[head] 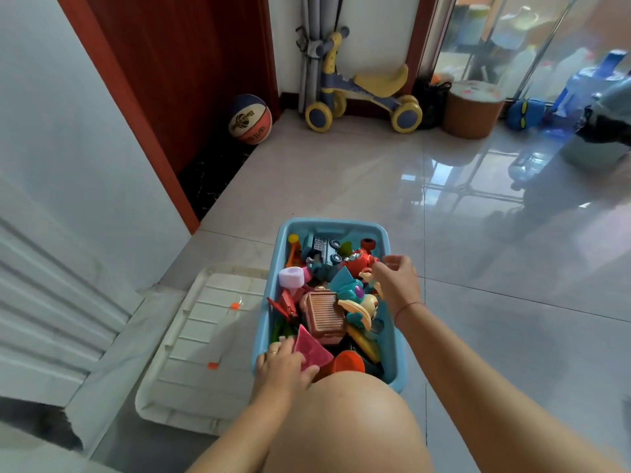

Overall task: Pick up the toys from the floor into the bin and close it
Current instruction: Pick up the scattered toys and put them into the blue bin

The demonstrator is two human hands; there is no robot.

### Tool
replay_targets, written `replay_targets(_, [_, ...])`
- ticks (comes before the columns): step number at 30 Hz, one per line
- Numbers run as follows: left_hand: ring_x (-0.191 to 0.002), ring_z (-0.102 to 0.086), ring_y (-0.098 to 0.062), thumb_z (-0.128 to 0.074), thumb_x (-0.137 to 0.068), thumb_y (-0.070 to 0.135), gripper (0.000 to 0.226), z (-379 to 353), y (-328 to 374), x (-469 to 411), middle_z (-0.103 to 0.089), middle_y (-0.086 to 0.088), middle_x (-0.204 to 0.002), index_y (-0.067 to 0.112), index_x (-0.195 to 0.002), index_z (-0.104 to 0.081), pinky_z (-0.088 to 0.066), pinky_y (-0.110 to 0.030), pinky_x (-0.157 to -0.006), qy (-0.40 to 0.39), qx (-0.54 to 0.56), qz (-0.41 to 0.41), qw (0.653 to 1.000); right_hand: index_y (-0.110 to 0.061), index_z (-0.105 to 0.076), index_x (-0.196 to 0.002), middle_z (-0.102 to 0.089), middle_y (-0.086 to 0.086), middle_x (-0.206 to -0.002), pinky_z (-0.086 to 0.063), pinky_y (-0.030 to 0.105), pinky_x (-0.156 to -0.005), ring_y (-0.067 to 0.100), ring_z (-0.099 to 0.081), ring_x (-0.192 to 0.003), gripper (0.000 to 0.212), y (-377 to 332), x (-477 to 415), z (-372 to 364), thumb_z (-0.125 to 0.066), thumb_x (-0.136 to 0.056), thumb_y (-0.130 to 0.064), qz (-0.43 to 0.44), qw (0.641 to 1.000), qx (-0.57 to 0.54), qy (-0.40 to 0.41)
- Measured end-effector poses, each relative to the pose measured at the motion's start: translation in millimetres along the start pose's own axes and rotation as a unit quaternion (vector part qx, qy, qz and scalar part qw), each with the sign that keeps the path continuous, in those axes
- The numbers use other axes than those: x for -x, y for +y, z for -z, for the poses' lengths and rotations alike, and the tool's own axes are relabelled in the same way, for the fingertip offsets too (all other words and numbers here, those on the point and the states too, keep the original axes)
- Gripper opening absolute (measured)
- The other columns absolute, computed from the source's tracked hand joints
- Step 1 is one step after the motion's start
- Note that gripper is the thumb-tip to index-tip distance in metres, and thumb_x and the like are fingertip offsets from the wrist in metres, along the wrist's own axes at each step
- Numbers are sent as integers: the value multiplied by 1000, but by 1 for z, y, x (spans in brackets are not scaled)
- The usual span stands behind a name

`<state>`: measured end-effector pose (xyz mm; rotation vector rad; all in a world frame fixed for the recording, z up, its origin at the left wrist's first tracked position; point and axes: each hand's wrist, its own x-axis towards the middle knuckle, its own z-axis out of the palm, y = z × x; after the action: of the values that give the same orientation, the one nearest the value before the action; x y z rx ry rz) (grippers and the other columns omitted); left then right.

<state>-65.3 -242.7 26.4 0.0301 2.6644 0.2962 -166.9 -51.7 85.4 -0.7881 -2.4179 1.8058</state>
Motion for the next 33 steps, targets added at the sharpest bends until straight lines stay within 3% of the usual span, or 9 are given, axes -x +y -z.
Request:
replay_targets(5, [-147, -7, -21, -43, -93, 50, 42, -7, 13, -6, -27, 5, -154, 25, -121, -62, -5, -44, -117, -15, 10, -1, 1000, -7, -63, -115, -66, 10, -111, -53, 32, -84, 19, -59, -91, 31, -28, -59, -9, -65, -85, -16, 1, 998, 52, -23])
replay_targets(13, [-146, -9, -21, -54, -83, 58, 37, 8, 10, -19, -22, 5, -156, 38, -112, -65, -8, -42, -118, -71, 26, 16, 997, -16, -51, -129, -59, 6, -112, -54, 31, -76, 20, -59, -87, 43, -35, -94, -43, -53, -87, -12, 53, 976, 178, -113])
replay_targets(17, [-119, -50, -15, -61, -75, 62, 28, 17, 9, -20, -52, 12, -126, 34, -77, -63, -39, -31, -95, 100, 145, 43, 983, -28, -48, -132, -43, 0, -141, -31, 49, -110, 23, -38, -132, 57, 23, -39, -34, -47, -80, -53, 140, 934, 308, -110])
replay_targets(20, [-129, -39, -17, -55, -79, 62, 52, 16, 24, -31, -43, 6, -133, 28, -117, -48, -34, -27, -103, 200, 112, -32, 973, -32, -41, -138, -24, 3, -156, -18, 46, -118, 27, -12, -146, 67, 64, 2, -25, -34, -79, -62, 214, 872, 410, -163])
replay_targets(22, [-147, -5, -17, -44, -87, 59, 77, 10, 34, -44, -10, 3, -159, 24, -149, -15, -10, -36, -120, 137, 17, -95, 986, -31, -45, -136, -28, 9, -155, -27, 50, -115, 31, -22, -144, 54, 85, 19, -18, -53, -83, -40, 272, 842, 445, -135])
replay_targets(24, [-146, 14, -16, -39, -94, 47, 76, 6, 33, -58, 11, 4, -160, 23, -151, 6, 6, -38, -120, 98, -76, -124, 984, -29, -50, -132, -38, 14, -149, -31, 47, -109, 33, -42, -133, 64, 96, 29, -13, -69, -71, -20, 288, 832, 454, -132])
replay_targets(26, [-146, 14, -18, -42, -95, 38, 77, 12, 26, -72, 12, 1, -160, 21, -151, 8, 9, -39, -118, 91, -132, -147, 976, -30, -45, -136, -31, 14, -152, -27, 42, -109, 33, -40, -135, 74, 100, 33, -10, -71, -68, -13, 296, 810, 485, -149])
replay_targets(29, [-147, 9, -22, -47, -93, 40, 79, 27, 19, -90, 8, -1, -160, 21, -151, 3, 8, -43, -117, 86, -198, -160, 963, -31, -15, -149, 6, 7, -160, -4, 44, -118, 28, -2, -148, 71, 88, 17, -15, -50, -87, -20, 286, 785, 507, -213])
replay_targets(33, [-145, -22, -28, -62, -80, 47, 81, 22, 12, -97, -24, -6, -157, 22, -148, -26, -13, -49, -116, 102, -162, -146, 971, -26, -5, -151, 4, 0, -160, -3, 49, -117, 23, -1, -147, 77, 69, -6, -41, -41, -86, -42, 245, 791, 497, -260])
